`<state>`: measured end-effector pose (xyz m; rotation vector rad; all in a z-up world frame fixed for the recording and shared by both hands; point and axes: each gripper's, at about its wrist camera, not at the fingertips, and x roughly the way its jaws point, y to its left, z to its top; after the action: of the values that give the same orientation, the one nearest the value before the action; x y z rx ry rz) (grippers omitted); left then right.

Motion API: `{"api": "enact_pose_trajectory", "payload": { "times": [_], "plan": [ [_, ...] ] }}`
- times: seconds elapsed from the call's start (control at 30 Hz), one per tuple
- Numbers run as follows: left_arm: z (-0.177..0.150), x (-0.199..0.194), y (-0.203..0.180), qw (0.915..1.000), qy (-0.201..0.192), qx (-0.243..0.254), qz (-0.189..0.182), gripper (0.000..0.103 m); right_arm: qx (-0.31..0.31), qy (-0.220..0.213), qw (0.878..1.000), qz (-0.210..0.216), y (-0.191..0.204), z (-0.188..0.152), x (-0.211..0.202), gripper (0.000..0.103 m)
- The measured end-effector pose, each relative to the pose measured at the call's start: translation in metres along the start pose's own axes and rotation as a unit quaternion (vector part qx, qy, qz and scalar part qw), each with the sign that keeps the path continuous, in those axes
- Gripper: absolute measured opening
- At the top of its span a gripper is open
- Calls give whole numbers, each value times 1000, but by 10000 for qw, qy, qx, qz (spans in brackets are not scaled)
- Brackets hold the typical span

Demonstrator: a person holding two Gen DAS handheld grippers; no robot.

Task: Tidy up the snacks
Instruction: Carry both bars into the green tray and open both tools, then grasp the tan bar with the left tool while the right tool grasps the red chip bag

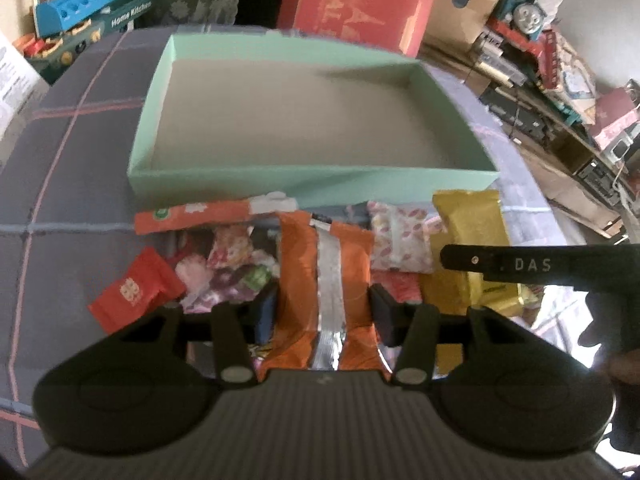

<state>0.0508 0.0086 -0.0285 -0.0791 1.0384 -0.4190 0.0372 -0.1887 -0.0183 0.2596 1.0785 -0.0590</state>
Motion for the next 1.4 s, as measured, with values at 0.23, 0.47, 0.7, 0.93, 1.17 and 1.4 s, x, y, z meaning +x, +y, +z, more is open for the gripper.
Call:
{"api": "enact_pose_trajectory", "payload": {
  "times": [0.23,0.47,0.7,0.93,1.17,1.4],
  "plan": [
    [35,-28,-20,9990,-424,20,-106,48,185,-452,9979,429,-25,20,-34,48],
    [99,-5,-55,9969,-753,211,55,48,115,-980,9941,455,-61,69,-45,48],
    [145,58,-73,9972,-698,15,256,48,81,-814,9949,594,-78,116,-10,48],
    [152,103,-77,9984,-462,10,336,48,134,-580,9963,626,-81,130,27,49],
    [146,127,-82,9974,-321,131,631,98,66,-747,9951,639,-79,133,27,93],
    [141,114,-76,9964,-217,82,814,103,-30,-941,9933,667,-77,124,3,103]
  ]
}}
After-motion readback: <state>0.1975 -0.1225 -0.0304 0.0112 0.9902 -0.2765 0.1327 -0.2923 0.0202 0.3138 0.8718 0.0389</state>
